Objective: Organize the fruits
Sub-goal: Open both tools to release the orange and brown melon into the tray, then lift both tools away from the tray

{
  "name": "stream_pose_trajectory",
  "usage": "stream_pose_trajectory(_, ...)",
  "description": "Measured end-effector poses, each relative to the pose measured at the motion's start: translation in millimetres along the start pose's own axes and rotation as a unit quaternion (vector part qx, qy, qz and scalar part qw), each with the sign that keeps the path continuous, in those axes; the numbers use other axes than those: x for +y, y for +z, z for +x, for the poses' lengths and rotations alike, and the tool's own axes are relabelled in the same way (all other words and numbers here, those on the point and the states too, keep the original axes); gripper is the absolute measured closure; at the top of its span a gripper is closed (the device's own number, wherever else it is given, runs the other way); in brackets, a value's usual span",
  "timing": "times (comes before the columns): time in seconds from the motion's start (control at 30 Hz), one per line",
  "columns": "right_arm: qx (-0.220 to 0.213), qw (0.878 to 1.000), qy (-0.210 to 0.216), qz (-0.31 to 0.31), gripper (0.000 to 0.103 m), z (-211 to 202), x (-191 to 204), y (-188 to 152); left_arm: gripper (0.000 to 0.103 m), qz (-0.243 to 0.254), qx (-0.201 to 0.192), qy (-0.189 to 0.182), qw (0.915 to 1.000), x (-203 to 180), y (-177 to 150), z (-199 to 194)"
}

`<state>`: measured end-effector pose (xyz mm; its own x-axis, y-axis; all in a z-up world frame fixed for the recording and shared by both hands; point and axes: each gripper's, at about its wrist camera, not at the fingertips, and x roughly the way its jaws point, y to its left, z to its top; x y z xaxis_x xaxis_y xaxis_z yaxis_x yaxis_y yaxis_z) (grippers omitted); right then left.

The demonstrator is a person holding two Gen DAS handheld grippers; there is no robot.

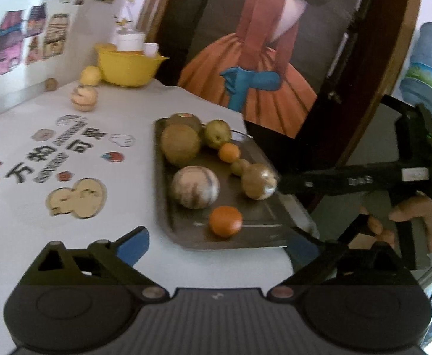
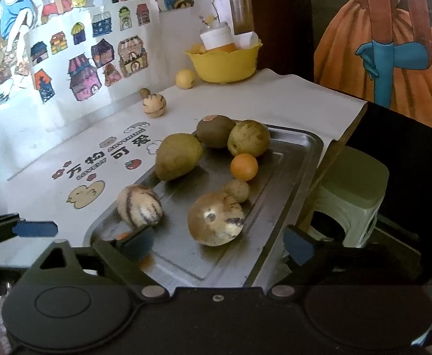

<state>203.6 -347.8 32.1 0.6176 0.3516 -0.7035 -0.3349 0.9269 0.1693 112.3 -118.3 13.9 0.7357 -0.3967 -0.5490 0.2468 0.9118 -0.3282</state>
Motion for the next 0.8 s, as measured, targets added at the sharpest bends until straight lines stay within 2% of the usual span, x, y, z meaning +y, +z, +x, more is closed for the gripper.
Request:
stream_pose_trajectory(0.1, 0.0, 1.0, -0.001, -0.006, 0.001, -8, 8, -2, 0.001, -0.009, 0.002, 0.024, 0.9997, 11, 0, -10)
stream_pose_trajectory(0.33, 0.018, 0.999, 0.006, -0.032, 0.001, -16, 45, -9, 0.001, -0.05, 0.008, 0.063, 0.9967, 39, -2, -28)
stream_pose_trajectory(0.6, 0.04, 0.996, 0.051, -0.061, 0.001, -20, 101, -9, 0.001, -0.08, 0.02, 0.103, 0.9913, 69, -1, -48)
stream_pose_trajectory(0.8, 0.048, 0.992, 0.088, -0.073, 0.001, -16, 133, 3, 0.001, -0.072, 0.029, 0.135, 0.9878, 93, 9, -61)
